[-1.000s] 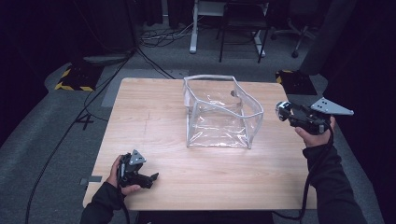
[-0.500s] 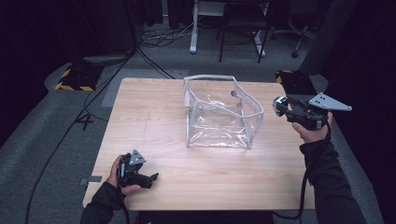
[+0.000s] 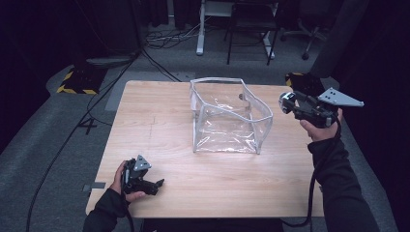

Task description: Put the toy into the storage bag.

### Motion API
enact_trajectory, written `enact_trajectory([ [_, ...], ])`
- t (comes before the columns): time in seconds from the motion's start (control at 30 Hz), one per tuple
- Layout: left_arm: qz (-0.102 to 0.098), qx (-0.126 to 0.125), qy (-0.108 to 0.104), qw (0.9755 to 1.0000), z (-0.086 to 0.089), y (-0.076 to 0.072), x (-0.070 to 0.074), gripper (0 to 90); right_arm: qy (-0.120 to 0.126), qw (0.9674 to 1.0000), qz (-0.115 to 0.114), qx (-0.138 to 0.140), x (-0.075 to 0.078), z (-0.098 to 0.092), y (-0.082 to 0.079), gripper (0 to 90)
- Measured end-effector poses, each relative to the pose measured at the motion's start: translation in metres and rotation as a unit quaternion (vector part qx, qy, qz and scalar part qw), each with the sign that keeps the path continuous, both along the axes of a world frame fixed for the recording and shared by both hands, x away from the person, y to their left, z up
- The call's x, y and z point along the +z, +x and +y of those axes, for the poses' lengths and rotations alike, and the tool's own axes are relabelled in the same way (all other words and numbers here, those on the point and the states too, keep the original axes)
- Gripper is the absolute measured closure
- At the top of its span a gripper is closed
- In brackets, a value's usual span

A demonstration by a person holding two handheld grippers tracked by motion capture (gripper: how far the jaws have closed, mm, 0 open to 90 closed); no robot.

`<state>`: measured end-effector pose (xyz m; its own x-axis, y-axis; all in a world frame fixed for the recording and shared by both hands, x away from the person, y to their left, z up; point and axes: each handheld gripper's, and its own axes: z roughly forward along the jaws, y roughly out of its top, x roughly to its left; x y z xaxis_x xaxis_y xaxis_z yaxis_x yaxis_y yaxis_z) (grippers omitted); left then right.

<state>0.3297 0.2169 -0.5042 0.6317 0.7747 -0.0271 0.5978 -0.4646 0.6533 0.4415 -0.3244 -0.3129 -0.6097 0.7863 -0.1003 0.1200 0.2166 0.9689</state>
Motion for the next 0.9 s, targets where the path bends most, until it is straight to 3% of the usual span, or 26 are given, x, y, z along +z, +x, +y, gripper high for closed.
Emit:
enact_trajectory([
  [0.23, -0.001, 0.001, 0.000, 1.0000, 0.000, 0.000, 0.000, 0.5, 0.000, 1.0000, -0.006, 0.005, 0.011, 0.006, 0.002, 48.4],
  [0.43, 0.001, 0.000, -0.002, 1.0000, 0.000, 0.000, 0.000, 0.5, 0.014, 0.9997, -0.002, 0.019, 0.017, 0.013, 0.006, 48.4],
  [0.9, -0.002, 0.001, 0.000, 1.0000, 0.000, 0.000, 0.000, 0.6, -0.002, 0.9989, -0.003, 0.048, 0.028, 0.047, 0.015, 48.4],
])
